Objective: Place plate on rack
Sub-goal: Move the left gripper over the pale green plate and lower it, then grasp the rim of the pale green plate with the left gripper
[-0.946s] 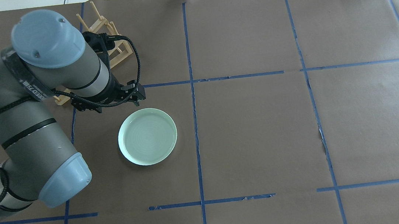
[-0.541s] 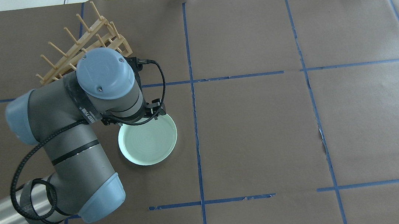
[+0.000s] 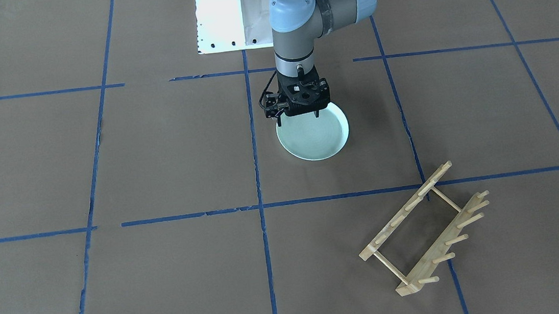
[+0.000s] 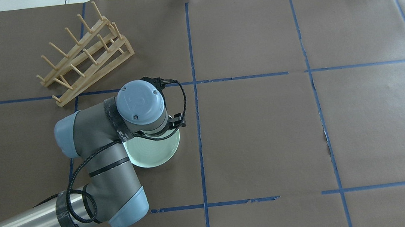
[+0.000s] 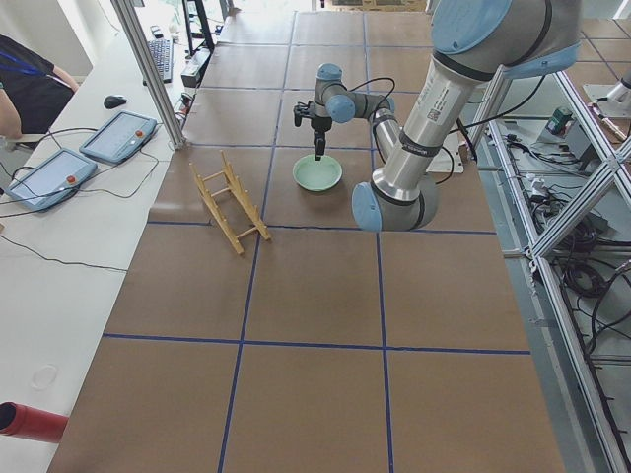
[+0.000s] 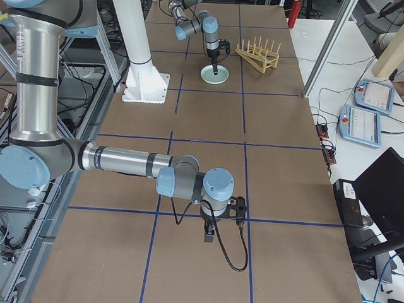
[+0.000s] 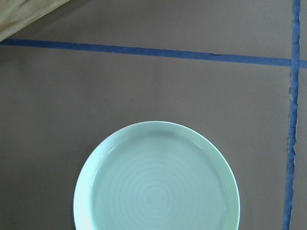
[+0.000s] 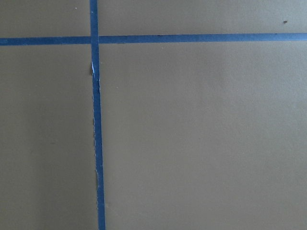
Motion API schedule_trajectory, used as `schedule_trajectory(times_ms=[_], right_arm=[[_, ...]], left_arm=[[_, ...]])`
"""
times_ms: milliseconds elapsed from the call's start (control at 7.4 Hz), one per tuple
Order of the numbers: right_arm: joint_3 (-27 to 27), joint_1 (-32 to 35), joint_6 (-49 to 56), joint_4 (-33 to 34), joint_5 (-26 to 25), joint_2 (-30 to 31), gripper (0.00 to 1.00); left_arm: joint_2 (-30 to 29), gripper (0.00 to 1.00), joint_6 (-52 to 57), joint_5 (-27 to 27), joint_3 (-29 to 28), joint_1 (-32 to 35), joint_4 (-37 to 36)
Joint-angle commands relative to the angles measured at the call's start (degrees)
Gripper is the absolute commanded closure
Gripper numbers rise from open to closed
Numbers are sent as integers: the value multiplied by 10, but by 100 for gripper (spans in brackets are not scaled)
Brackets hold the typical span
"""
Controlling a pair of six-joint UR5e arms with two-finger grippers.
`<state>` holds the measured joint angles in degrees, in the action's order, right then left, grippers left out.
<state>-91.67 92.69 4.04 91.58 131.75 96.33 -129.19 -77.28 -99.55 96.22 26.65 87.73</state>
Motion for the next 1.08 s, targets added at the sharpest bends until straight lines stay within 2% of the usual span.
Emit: schedule_trajectory(times_ms=[0, 270, 676, 811, 946], right_arm=[[0, -1, 0, 0, 0, 0, 0], [0, 0, 0, 0, 0, 0, 0], [1, 0, 0, 0, 0, 0, 0], [0, 0, 0, 0, 0, 0, 0], [0, -1, -1, 0, 0, 0, 0]], left_arm=[[-15, 0, -22, 1, -48, -10, 38], [-31, 0, -20, 1, -74, -11, 50], [-31, 18, -21, 1, -102, -13, 89], [-31, 19, -21, 1, -102, -13, 89], [-31, 29, -21, 1, -100, -13, 89]])
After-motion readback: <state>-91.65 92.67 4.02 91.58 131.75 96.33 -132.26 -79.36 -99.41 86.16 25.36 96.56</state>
